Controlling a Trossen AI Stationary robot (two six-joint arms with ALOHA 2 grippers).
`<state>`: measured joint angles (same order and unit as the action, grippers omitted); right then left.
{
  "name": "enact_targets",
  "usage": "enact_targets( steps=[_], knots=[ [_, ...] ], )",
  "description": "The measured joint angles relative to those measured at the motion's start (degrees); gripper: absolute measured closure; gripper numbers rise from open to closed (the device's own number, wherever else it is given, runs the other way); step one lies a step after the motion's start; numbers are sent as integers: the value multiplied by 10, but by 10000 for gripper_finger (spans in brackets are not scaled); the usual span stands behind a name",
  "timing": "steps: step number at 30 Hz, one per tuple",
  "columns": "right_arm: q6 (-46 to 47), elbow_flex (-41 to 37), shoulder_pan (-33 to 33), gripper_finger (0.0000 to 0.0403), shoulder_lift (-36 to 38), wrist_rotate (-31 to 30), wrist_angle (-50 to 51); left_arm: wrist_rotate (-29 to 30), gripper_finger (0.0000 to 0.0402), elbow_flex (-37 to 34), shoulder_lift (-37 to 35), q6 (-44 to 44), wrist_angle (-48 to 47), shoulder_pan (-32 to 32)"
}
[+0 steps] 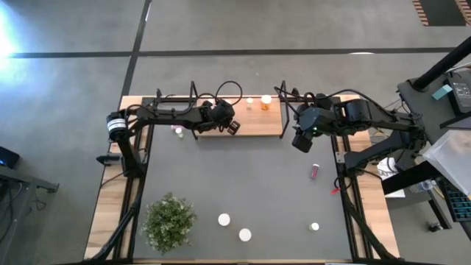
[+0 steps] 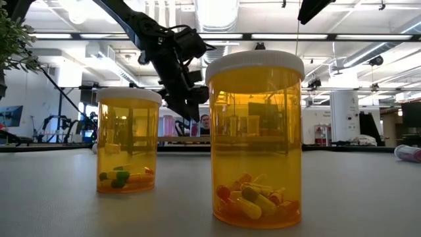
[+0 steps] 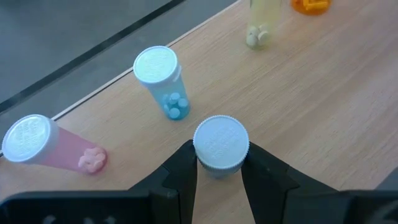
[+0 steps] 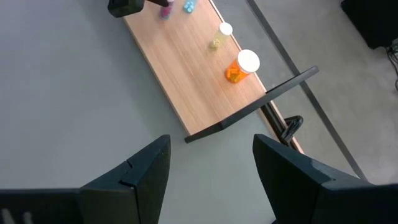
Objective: Pick and place medicine bottles onto shelf by color
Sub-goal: Put the left blue pill bottle on the shelf aligned with the other blue pill bottle, then move the left yellow pill bottle to the center
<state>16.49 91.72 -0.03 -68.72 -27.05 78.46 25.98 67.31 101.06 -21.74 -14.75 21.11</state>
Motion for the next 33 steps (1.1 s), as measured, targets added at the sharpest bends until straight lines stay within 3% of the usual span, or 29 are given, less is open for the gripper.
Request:
enact_targets(
  steps=[11, 27, 33],
  knots=[
    [0, 0, 0, 184, 0, 0, 0, -5, 256, -2, 1, 1, 6, 7],
    [0, 0, 0, 184, 0, 0, 0, -21, 252, 39, -24, 77, 6, 4],
    [0, 0, 0, 184, 0, 0, 0, -81, 252, 67, -71, 121, 5, 2]
  ],
)
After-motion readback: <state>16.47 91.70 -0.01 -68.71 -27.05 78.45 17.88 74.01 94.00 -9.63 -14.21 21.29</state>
